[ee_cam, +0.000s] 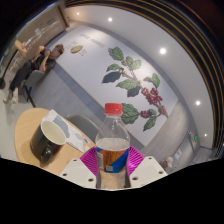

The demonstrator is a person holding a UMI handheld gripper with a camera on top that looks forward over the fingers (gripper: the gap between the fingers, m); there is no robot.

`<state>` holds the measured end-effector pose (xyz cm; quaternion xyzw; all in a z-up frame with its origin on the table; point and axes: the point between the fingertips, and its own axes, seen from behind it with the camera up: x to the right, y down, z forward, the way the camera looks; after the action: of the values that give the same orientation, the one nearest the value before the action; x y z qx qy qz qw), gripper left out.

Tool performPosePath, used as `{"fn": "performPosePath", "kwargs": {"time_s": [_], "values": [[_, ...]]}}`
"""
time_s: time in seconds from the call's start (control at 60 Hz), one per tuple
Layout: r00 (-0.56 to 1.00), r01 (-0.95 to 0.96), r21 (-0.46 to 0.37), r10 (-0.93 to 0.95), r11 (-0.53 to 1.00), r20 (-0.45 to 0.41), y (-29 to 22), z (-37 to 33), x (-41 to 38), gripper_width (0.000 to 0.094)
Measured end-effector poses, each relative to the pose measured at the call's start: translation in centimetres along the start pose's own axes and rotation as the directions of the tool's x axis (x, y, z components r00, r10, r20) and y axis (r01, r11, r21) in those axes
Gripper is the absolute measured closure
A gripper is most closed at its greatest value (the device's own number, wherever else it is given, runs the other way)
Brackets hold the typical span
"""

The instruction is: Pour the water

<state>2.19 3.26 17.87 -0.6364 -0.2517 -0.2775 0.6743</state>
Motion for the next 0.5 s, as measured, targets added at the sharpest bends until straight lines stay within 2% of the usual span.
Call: {"fn": "performPosePath", "kwargs": {"time_s": [0.05,0.1,0.183,0.2,0.233,0.317,0.367,0.45,0.467,0.5], "values": [[0.967,0.254,0.004,-0.254,0.967,-0.031,0.3,1.5,1.3,0.061],[0.869,0.493,0.017,-0.491,0.87,-0.062,-0.6,3.1,0.2,0.061],[0.598,0.802,0.057,-0.797,0.595,-0.085,-2.5,3.7,0.7,0.0607],[0.56,0.828,0.083,-0.826,0.554,-0.068,-4.5,3.7,1.7,0.0607],[0.428,0.903,0.08,-0.897,0.422,-0.11,-3.8,3.9,0.0,0.0607],[0.175,0.98,0.116,-0.974,0.159,-0.145,-5.4,3.9,-1.4,0.0605],[0.081,0.99,0.125,-0.984,0.062,-0.16,-6.7,4.3,-2.1,0.0606],[-0.049,0.991,0.115,-0.984,-0.069,-0.174,-7.9,3.2,-1.0,0.0605],[-0.046,0.986,0.148,-0.985,-0.07,-0.164,-8.4,4.5,0.6,0.0605],[-0.062,0.984,0.158,-0.985,-0.088,-0.161,-8.5,4.3,0.5,0.0606]]}}
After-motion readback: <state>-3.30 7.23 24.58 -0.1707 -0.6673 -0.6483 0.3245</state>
